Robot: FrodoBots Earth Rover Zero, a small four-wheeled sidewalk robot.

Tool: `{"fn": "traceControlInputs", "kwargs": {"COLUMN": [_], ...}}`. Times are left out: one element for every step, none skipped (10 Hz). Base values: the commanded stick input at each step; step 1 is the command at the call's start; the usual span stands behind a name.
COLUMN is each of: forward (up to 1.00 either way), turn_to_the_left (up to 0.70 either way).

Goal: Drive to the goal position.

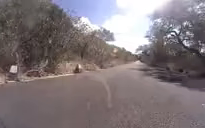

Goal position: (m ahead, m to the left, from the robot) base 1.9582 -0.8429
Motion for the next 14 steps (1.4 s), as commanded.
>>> {"fn": "traceControlInputs", "kwargs": {"forward": [0.50,0.50,0.50,0.50,0.50,0.50,0.50,0.50,0.50,0.50,0.50,0.50,0.50,0.50], "turn_to_the_left": [0.00,0.00,0.00,0.00,0.00,0.00,0.00,0.00,0.00,0.00,0.00,0.00,0.00,0.00]}}
